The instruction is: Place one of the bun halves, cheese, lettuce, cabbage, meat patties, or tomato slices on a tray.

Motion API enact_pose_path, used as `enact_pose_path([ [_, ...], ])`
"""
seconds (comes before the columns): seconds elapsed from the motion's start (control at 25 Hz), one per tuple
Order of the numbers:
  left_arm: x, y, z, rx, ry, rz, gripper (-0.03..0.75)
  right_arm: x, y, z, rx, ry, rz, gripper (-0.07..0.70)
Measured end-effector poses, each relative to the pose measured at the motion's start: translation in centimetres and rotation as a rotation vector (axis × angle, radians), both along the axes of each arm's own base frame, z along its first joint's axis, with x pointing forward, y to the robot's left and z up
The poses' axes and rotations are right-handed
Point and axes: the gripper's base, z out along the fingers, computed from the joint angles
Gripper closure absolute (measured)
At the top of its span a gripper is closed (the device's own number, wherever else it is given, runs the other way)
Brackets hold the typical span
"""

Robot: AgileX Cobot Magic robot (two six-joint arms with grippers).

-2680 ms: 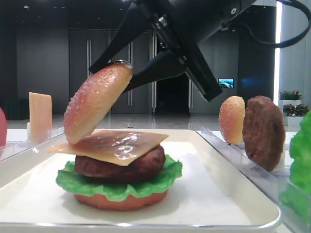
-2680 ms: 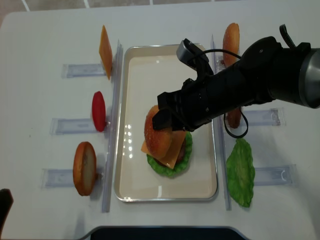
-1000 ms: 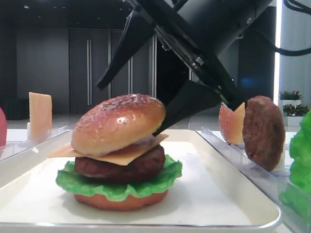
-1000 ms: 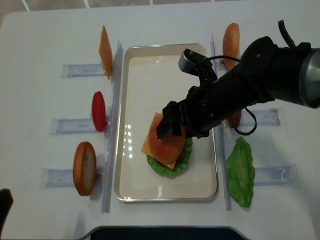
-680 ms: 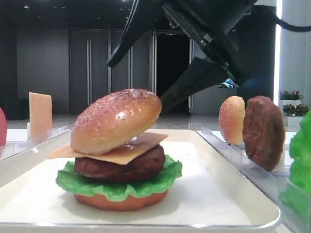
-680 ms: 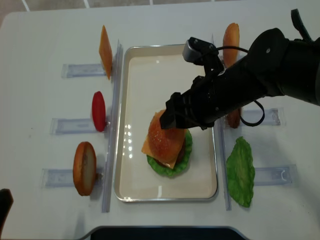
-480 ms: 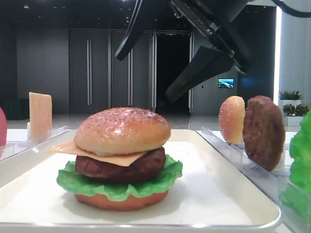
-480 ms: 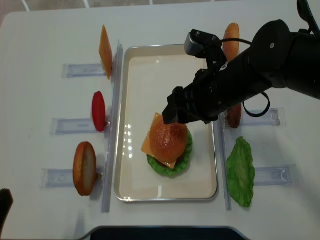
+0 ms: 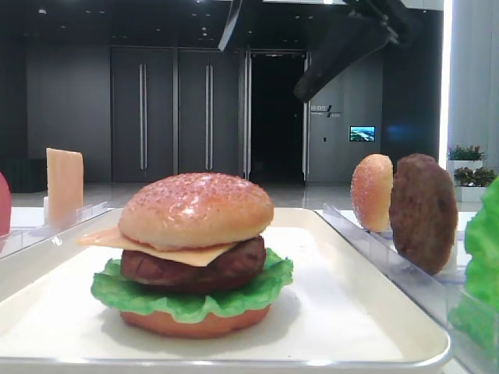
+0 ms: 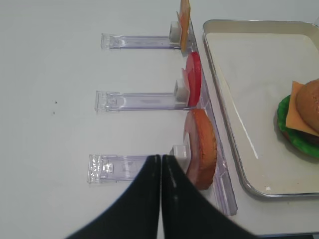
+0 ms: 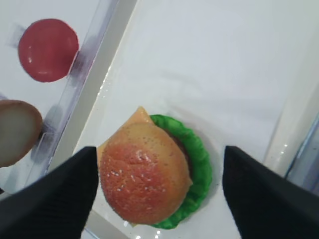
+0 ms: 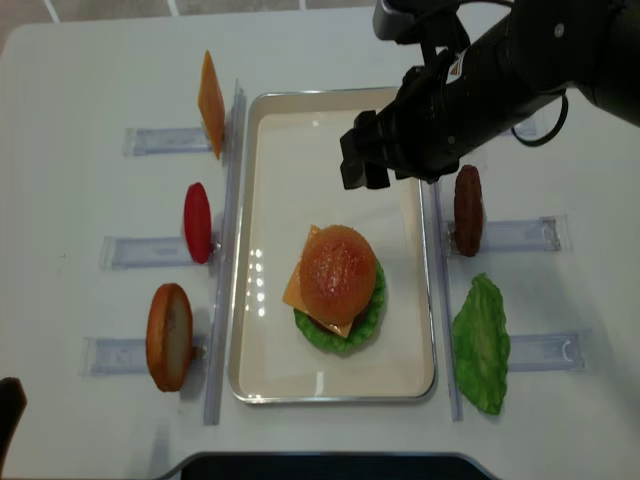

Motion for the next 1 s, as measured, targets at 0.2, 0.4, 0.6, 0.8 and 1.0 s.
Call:
enact_pose_path([
  [0.2,0.0,0.0,0.0,0.0,0.0,0.0,0.716,1.4,-1.8,1.9,-0.073,-0.019,-0.04,0.108],
  [0.4,0.0,0.0,0.0,0.0,0.0,0.0,0.716,2.7,-5.2,2.9,-0.142,0.008,-0.097,0.108],
  [0.6,0.0,0.0,0.0,0.0,0.0,0.0,0.716,3.8,-9.6,2.9,-0.194,0.072,-0.174,0.108],
  [0.8,0.0,0.0,0.0,0.0,0.0,0.0,0.716,4.6,-14.7,2.7,-0.227,0.143,-0.267,0.108],
  [1.0,0.0,0.0,0.0,0.0,0.0,0.0,0.716,4.9,-19.8,2.6,-0.243,0.175,-0.367,0.108],
])
